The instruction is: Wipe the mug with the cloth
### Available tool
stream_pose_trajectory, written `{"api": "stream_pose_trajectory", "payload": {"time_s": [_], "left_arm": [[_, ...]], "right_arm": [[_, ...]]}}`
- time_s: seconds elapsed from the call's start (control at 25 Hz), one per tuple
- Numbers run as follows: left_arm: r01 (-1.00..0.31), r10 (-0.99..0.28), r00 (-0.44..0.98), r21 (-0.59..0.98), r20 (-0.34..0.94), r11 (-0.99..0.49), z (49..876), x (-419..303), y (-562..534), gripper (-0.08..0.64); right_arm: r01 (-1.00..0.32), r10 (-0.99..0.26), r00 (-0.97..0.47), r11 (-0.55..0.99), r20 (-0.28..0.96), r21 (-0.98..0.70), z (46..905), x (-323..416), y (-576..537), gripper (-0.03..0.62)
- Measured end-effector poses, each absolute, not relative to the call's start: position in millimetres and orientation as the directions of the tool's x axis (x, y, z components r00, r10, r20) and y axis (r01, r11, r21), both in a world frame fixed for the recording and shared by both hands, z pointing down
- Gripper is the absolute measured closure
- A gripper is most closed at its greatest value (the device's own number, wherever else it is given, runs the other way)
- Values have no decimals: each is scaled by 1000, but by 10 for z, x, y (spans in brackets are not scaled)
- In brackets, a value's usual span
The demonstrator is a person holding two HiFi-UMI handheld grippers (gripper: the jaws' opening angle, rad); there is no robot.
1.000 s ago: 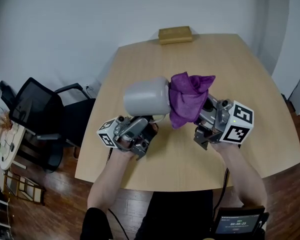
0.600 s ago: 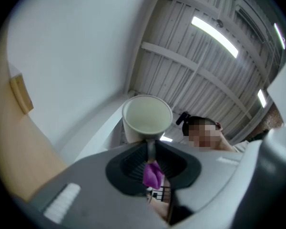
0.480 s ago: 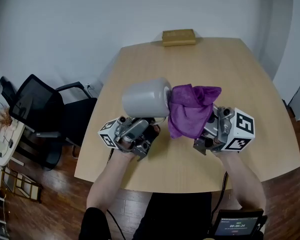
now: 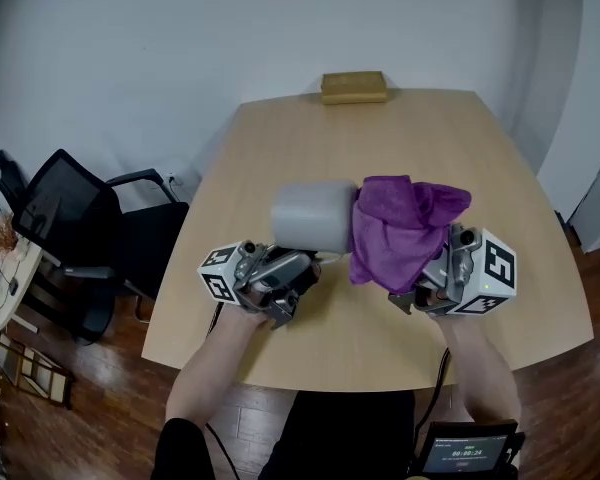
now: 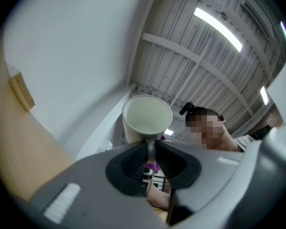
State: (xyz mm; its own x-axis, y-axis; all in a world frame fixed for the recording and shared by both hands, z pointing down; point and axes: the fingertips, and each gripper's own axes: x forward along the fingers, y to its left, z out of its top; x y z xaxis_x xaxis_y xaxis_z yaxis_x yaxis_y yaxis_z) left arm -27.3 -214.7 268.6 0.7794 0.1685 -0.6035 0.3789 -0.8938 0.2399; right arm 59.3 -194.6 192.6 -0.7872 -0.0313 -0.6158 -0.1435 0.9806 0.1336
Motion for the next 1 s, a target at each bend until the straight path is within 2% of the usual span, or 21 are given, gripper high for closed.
{"api": "stream_pose_trajectory", "payload": {"time_s": [0.12, 0.32, 0.4, 0.52, 0.6, 0.64, 0.76, 0.88, 1.0], "left_arm": [[404, 199, 779, 233, -595, -885, 2705, -261, -2094, 480], [387, 179, 781, 239, -599, -891, 2710, -309, -2167, 479], [374, 174, 789, 235, -589, -897, 2709, -311, -2182, 479], [359, 167, 804, 242, -571, -901, 2735, -274, -2188, 479], [351, 168, 818, 246, -549, -904, 2768, -218, -2171, 479], [348, 173, 827, 245, -535, -905, 2784, -187, -2154, 479], [360, 198, 836, 240, -511, -902, 2809, -147, -2096, 479], [366, 204, 836, 241, -510, -899, 2811, -168, -2103, 479], [340, 175, 842, 251, -510, -906, 2826, -207, -2189, 477]], "right_arm": [[-172, -125, -792, 985, -597, 22, 2088, 542, -2203, 532], [-418, -449, -774, 892, -446, -173, 2409, 659, -2855, 532], [-392, -436, -748, 899, -501, -197, 2313, 784, -2856, 532], [-231, -203, -706, 972, -678, -51, 1948, 922, -2402, 532], [-183, -88, -707, 981, -701, 61, 1856, 883, -2128, 532], [-175, -70, -717, 981, -693, 83, 1866, 833, -2077, 532], [-182, -116, -733, 983, -670, 30, 1972, 741, -2214, 532], [-225, -224, -738, 971, -636, -81, 2131, 743, -2521, 532], [-318, -385, -767, 923, -513, -218, 2439, 699, -2902, 532]]}}
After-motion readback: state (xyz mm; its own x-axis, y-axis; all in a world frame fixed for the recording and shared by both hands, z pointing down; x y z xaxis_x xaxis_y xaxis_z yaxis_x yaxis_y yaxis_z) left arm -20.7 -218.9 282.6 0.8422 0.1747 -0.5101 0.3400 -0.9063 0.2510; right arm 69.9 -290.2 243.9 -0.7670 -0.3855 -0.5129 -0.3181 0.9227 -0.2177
